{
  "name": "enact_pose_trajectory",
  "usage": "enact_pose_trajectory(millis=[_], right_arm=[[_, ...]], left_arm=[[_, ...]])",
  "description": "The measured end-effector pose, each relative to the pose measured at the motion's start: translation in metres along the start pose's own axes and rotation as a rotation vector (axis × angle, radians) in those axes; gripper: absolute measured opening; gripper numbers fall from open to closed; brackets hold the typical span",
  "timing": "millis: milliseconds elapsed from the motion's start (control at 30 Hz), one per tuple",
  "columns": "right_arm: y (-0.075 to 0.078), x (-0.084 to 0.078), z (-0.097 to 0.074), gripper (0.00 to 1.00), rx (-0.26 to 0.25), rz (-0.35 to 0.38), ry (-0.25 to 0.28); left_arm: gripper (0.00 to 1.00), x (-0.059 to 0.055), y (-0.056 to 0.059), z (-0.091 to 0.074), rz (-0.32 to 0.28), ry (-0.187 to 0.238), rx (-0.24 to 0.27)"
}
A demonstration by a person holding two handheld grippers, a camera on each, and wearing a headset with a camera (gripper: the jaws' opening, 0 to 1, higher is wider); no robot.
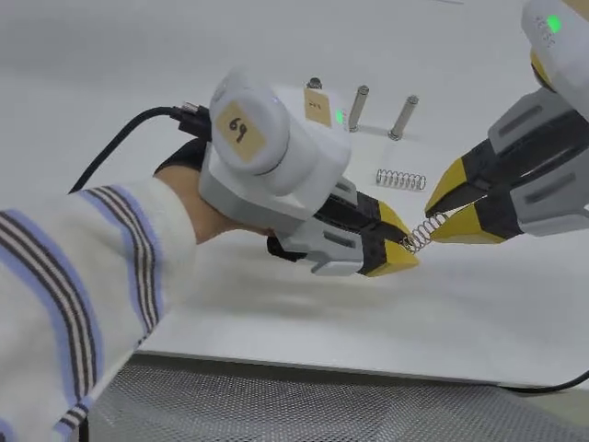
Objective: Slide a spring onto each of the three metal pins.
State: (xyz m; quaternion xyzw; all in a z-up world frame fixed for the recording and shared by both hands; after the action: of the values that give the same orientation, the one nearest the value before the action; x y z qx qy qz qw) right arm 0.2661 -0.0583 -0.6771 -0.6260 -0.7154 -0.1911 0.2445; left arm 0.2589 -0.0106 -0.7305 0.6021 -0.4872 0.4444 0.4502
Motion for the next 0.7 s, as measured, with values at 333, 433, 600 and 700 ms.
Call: enact_pose_trajectory(millis=[333,433,600,700], right_arm=[[0.001,0.004,0.006,0.10,0.018,-0.030,-0.013],[0.001,0.003,0.007,0.10,0.020,-0.034,-0.021],[0.003,0.004,0.008,0.10,0.024,-0.032,-0.020],[0.002,0.004,0.010,0.10,0.033,-0.041,-0.023]], left_arm=[[0.02,0.009,0.000,-0.004,0.008,0.026,0.013],[0.02,0.011,0.000,-0.004,0.011,0.030,0.017],[0.02,0.013,-0.001,-0.005,0.009,0.041,0.020],[0.02,0.014,-0.002,-0.006,0.013,0.042,0.021]])
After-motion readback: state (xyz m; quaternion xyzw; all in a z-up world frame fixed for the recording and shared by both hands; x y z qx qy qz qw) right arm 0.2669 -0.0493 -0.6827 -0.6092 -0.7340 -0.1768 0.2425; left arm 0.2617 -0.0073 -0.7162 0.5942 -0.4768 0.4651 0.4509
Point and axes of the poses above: the centre of the closed fingertips' face, and the gripper's own axes: z roughly forward along the fingers, y roughly to its right, x roughly out of its top, the point moved 5 cm from there along -z, roughly backward along the fingers, and after that the axes turned 11 degrees about y, right-handed, at the moved point
